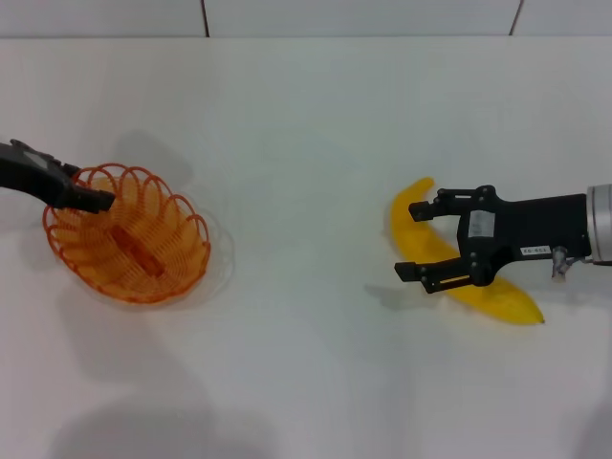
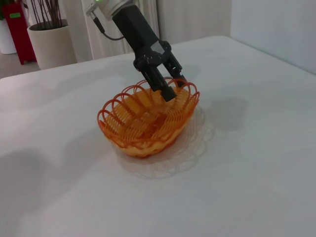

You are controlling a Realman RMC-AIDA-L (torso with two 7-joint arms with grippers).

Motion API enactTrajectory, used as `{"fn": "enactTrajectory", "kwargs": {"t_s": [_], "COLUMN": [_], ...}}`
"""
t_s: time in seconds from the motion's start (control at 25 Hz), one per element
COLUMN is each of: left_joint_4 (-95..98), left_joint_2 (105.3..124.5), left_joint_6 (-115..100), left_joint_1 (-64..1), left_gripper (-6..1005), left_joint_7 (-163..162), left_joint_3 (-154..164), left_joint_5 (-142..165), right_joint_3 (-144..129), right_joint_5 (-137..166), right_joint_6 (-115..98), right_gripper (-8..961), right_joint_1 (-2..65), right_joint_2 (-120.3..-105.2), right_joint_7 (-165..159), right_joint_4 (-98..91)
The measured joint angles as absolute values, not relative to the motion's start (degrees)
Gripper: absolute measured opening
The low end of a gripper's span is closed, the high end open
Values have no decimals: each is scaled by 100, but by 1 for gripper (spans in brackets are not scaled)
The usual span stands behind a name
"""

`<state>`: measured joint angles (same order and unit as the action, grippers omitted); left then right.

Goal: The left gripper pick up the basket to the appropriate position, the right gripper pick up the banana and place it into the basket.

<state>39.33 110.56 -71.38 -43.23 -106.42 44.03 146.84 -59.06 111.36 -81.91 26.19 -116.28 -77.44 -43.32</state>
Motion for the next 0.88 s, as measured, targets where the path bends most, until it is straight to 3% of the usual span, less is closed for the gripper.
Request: {"fn": "enactTrajectory", "kwargs": {"t_s": [0.88], "left_joint_4": [3849], "left_joint_2": [11123], "left_joint_6": [-7013], "left_joint_1": [-4325], "left_gripper": [692], "left_joint_7": [-10607], "left_joint_3": [4535], "left_joint_5": [14693], "right_joint_3": [-5906], "right_joint_5": [11155], "right_joint_6": [-8136], "right_gripper": [893], "right_joint_1": [2644], "right_joint_2": [-11628], "right_joint_7": [-7731], "right_joint_4": [-4228]}}
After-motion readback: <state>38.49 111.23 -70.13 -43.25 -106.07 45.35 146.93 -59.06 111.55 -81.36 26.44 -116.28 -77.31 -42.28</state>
